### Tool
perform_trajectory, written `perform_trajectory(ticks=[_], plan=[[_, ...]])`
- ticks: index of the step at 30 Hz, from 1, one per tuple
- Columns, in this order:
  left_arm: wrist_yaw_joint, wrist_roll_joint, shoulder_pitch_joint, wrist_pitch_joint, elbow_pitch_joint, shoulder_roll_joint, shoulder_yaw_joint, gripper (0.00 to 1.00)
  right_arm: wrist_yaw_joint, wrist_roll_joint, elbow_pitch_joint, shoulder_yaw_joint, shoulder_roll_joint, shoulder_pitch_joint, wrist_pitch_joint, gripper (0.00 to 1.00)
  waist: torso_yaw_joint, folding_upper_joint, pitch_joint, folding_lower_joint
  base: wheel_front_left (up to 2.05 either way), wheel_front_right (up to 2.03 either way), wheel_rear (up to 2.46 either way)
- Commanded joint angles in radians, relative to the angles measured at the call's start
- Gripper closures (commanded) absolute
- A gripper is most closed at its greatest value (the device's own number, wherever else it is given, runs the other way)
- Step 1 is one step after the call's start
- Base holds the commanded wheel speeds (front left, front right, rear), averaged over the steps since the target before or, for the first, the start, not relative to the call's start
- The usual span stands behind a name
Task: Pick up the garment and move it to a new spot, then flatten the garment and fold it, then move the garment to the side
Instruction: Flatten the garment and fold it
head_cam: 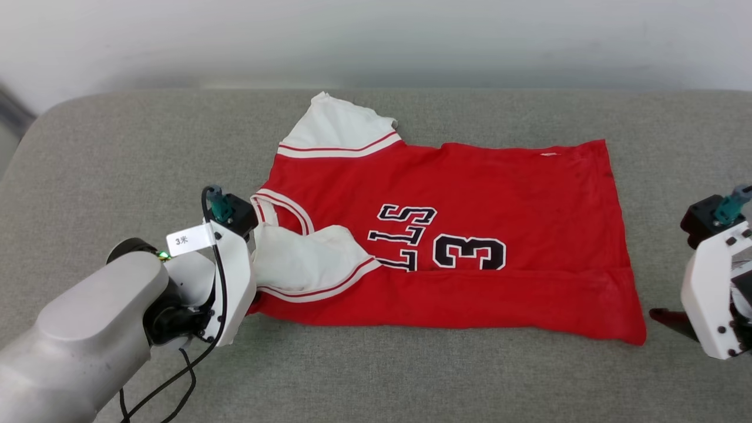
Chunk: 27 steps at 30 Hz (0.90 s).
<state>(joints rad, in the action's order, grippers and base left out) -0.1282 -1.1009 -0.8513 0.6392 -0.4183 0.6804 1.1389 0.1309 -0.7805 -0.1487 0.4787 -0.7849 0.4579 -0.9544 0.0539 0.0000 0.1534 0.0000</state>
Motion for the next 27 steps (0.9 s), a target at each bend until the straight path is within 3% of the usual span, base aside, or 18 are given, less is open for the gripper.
perform_trajectory(ticks=[1,11,17,18,19,20,27], plan=[[-0.001,0.006,-0.013,-0.002,0.005,0.002,0.004,1.00,0.000,-0.001,-0.011,0.000,0.017,0.016,-0.009,0.00,0.006,0.0000,0.012,0.0000,0.00,0.00,0.00],[-0.001,0.023,-0.058,-0.016,0.038,-0.003,0.013,1.00,0.000,0.042,-0.179,0.026,0.163,-0.006,0.030,0.00,0.032,0.0000,0.087,0.0000,0.00,0.00,0.00],[-0.001,0.019,-0.052,-0.025,0.037,0.005,0.020,1.00,0.001,0.026,-0.222,0.085,0.194,-0.030,0.062,0.00,0.029,0.0000,0.101,0.0000,0.00,0.00,0.00],[-0.001,0.015,-0.048,-0.027,0.036,0.004,0.022,1.00,0.001,0.025,-0.224,0.095,0.194,-0.029,0.070,0.04,0.028,0.0000,0.101,0.0000,0.00,0.00,0.00],[-0.001,0.011,-0.043,-0.030,0.034,0.003,0.023,1.00,0.001,0.022,-0.225,0.101,0.190,-0.025,0.083,0.95,0.027,0.0000,0.099,0.0000,0.00,0.00,0.00],[-0.001,0.007,-0.038,-0.032,0.031,0.003,0.025,1.00,0.001,0.018,-0.227,0.106,0.183,-0.019,0.095,1.00,0.025,0.0000,0.096,0.0000,0.00,0.00,0.00],[-0.001,-0.022,-0.001,-0.050,0.031,0.017,0.037,1.00,-0.001,-0.023,-0.194,0.100,0.102,0.001,0.194,1.00,0.021,0.0000,0.017,0.0000,0.00,0.00,0.00]])
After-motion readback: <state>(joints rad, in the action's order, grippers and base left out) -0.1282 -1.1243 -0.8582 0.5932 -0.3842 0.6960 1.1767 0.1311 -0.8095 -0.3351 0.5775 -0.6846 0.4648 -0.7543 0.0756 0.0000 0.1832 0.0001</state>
